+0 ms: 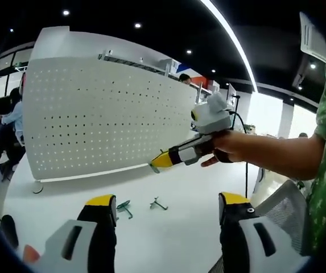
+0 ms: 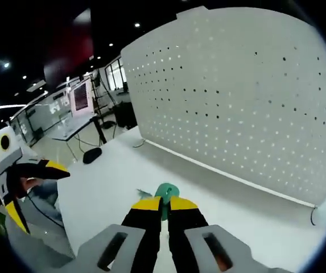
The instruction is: Insert the hook assembly into the mounting plate slot until the hook locks in place.
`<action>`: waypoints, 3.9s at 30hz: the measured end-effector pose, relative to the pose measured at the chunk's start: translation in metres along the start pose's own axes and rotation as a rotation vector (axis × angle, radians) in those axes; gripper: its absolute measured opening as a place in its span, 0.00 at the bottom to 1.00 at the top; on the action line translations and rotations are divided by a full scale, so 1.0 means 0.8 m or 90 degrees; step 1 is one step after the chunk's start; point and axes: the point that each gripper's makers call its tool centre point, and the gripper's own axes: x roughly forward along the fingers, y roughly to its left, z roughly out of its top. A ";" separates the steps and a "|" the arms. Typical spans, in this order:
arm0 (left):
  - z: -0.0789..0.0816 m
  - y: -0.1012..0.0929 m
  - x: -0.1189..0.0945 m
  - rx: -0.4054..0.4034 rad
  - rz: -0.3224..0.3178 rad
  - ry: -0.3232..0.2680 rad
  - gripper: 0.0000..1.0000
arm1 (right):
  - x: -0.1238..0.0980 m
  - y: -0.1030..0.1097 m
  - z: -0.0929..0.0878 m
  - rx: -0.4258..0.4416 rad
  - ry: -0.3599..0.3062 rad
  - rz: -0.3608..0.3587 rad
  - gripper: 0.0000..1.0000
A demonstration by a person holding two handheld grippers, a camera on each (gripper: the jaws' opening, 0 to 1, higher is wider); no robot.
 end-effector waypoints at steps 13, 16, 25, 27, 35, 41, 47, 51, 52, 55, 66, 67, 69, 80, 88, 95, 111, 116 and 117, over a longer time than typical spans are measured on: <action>0.014 -0.010 0.010 -0.002 -0.025 -0.015 0.73 | -0.050 0.021 0.033 -0.004 -0.070 -0.010 0.02; 0.015 -0.012 0.011 -0.009 -0.028 -0.018 0.73 | -0.060 0.028 0.036 -0.003 -0.083 -0.008 0.02; 0.033 -0.014 0.018 -0.010 -0.041 -0.040 0.70 | -0.081 0.046 0.049 -0.007 -0.116 -0.006 0.02; 0.040 -0.015 0.021 -0.004 -0.047 -0.046 0.69 | -0.085 0.048 0.052 -0.006 -0.123 -0.006 0.02; 0.065 -0.020 0.036 0.018 -0.068 -0.066 0.67 | -0.100 0.053 0.063 -0.002 -0.148 -0.007 0.02; 0.077 -0.025 0.044 0.027 -0.079 -0.081 0.66 | -0.109 0.060 0.070 -0.003 -0.162 -0.005 0.02; 0.083 -0.028 0.050 0.026 -0.086 -0.090 0.62 | -0.112 0.065 0.074 -0.005 -0.171 -0.003 0.02; 0.090 -0.027 0.051 0.015 -0.087 -0.102 0.59 | -0.114 0.070 0.076 -0.008 -0.174 -0.001 0.02; 0.091 -0.026 0.051 0.012 -0.087 -0.104 0.58 | -0.114 0.071 0.077 -0.008 -0.175 0.000 0.02; 0.092 -0.023 0.052 0.001 -0.084 -0.108 0.56 | -0.114 0.075 0.076 -0.008 -0.175 0.003 0.02; 0.093 -0.027 0.050 -0.013 -0.100 -0.109 0.37 | -0.110 0.090 0.076 -0.011 -0.176 0.015 0.02; 0.093 -0.028 0.050 -0.013 -0.102 -0.110 0.35 | -0.110 0.091 0.076 -0.012 -0.177 0.016 0.02; 0.092 -0.029 0.050 -0.014 -0.105 -0.107 0.32 | -0.110 0.092 0.076 -0.012 -0.178 0.016 0.02; 0.085 -0.041 0.050 -0.031 -0.133 -0.091 0.15 | -0.110 0.099 0.074 -0.011 -0.177 0.020 0.02; 0.085 -0.045 0.048 -0.034 -0.139 -0.088 0.11 | -0.112 0.101 0.074 -0.014 -0.178 0.021 0.02; 0.084 -0.050 0.049 -0.022 -0.148 -0.088 0.07 | -0.114 0.103 0.073 -0.018 -0.175 0.018 0.02; 0.096 -0.050 0.045 0.012 -0.151 -0.140 0.04 | -0.120 0.102 0.076 -0.010 -0.191 -0.003 0.03; 0.099 -0.050 0.045 0.004 -0.150 -0.155 0.04 | -0.122 0.102 0.079 -0.001 -0.201 -0.010 0.03; 0.099 -0.050 0.045 0.004 -0.149 -0.157 0.04 | -0.122 0.102 0.080 0.001 -0.205 -0.011 0.03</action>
